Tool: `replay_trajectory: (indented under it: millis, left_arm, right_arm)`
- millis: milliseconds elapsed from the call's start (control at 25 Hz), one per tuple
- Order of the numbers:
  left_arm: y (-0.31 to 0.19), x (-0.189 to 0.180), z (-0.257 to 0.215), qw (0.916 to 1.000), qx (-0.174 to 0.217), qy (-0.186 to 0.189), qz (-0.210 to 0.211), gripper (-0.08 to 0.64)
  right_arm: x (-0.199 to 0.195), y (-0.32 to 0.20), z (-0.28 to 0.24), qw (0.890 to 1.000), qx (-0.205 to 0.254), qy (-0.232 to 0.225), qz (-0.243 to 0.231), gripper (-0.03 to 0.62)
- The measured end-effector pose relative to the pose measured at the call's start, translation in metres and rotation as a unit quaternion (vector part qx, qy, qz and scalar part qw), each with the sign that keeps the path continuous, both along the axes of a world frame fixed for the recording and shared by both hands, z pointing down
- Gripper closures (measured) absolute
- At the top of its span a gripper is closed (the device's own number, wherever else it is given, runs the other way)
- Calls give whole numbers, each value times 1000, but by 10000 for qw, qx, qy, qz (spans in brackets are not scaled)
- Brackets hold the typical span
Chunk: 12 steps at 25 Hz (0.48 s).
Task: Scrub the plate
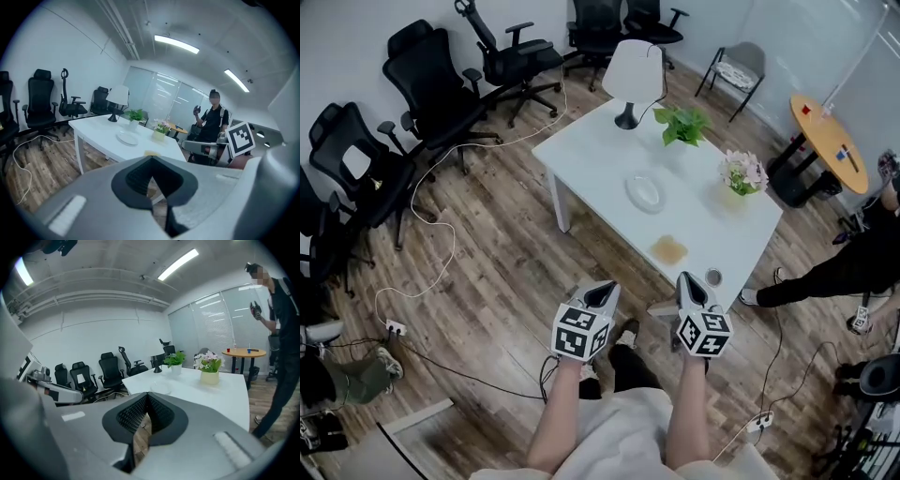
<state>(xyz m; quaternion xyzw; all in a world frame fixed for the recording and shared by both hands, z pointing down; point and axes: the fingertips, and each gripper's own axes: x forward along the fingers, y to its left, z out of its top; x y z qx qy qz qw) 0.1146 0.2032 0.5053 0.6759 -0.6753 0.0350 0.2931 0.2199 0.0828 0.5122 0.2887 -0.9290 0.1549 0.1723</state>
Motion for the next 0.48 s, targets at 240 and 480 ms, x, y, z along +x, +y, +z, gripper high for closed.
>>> replay_trajectory:
  millis: [240,480]
  left_arm:
    - [-42,-7,16,9999,-151,-44,65,560]
    - [-97,-14,28,9994,-303,-36,134,560]
  right_arm:
    - [-14,-39,21,9994,16,280,-187,568]
    - [-34,-89,36,9928,268,935,-701,568]
